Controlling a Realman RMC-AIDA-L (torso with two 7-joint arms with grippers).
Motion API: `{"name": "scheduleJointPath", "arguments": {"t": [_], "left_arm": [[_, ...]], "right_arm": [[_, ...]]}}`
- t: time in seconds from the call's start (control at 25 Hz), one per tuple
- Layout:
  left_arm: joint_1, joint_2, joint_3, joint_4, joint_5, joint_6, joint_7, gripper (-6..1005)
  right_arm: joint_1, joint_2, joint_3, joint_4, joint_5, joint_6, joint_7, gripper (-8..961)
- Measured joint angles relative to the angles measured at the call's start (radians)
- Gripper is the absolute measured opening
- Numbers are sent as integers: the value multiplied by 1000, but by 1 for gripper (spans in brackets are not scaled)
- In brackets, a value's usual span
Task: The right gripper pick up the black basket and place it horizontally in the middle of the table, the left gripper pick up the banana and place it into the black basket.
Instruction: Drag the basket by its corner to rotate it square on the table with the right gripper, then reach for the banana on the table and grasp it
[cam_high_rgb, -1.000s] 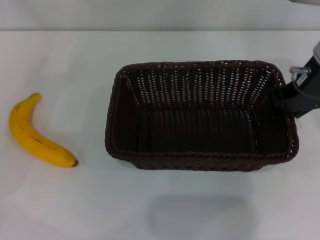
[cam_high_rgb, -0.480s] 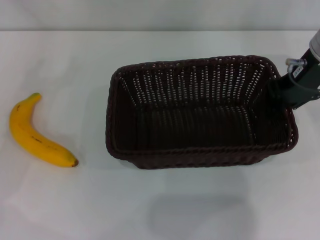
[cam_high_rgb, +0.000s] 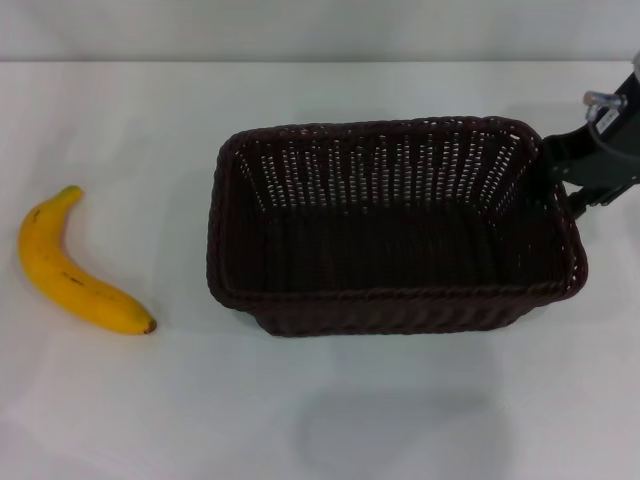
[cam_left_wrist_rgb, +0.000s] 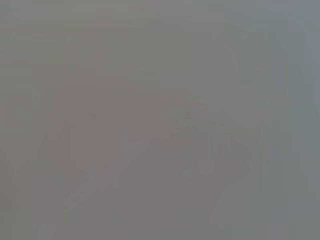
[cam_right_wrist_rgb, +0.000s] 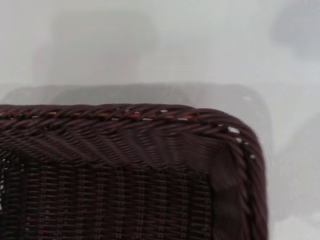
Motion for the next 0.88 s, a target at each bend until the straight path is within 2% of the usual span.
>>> {"name": "scheduleJointPath", "arguments": {"t": [0.24,0.52,0.64,0.72,0.88], "left_arm": [[8,-3,4,1,0,-1,-7,864],[17,-4,14,1,58,1,-88,864],[13,1,14,21,161,10,-191,864],[16,1,14,75,257,39,-295,864],[43,-27,14,239,438,112,-551,864]], "right_arm": [[1,-20,-2,-35,-5,12,13,460],[-25,-86,16,-147,24,18,19,462],[-76,-93,16,-242,29,-9,-15,463],[-125,-82,18,-299,25,-67,-76,463],[-274,-4,77,-388,44,-307,-327,464]]}}
